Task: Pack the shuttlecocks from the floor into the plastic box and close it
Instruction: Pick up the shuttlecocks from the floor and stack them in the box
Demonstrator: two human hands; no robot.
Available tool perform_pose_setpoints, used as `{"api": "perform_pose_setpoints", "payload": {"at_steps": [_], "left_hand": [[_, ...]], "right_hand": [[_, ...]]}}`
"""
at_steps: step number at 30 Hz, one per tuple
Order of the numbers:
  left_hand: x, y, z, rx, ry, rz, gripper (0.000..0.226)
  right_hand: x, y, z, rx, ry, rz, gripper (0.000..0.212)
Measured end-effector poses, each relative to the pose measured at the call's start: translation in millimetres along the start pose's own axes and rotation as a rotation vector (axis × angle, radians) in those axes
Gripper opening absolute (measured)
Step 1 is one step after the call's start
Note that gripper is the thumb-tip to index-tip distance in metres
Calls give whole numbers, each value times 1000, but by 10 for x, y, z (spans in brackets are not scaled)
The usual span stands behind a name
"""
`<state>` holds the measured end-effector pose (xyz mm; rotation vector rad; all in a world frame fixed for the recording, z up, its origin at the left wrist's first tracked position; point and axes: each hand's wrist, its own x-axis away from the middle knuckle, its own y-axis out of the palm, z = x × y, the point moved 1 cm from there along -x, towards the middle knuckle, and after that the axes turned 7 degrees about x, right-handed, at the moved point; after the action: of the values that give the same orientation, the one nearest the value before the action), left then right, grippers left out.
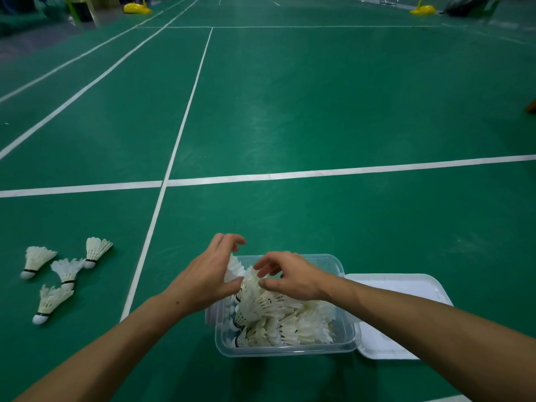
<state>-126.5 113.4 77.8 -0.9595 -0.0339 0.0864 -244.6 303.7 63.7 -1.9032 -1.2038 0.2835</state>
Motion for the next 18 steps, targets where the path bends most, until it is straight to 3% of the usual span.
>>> {"api": "perform_pose_setpoints", "payload": {"at_steps": [5,9,18], "left_hand": [[-93,12,55,-5,54,86,92],[-206,121,226,-6,110,102,100],[-290,257,322,44,138,116,97]], "right_hand": [[124,-191,-107,-206,-15,159,46],[138,-187,-154,-359,44,194,59],[163,-134,-42,-414,90,259,22]]}}
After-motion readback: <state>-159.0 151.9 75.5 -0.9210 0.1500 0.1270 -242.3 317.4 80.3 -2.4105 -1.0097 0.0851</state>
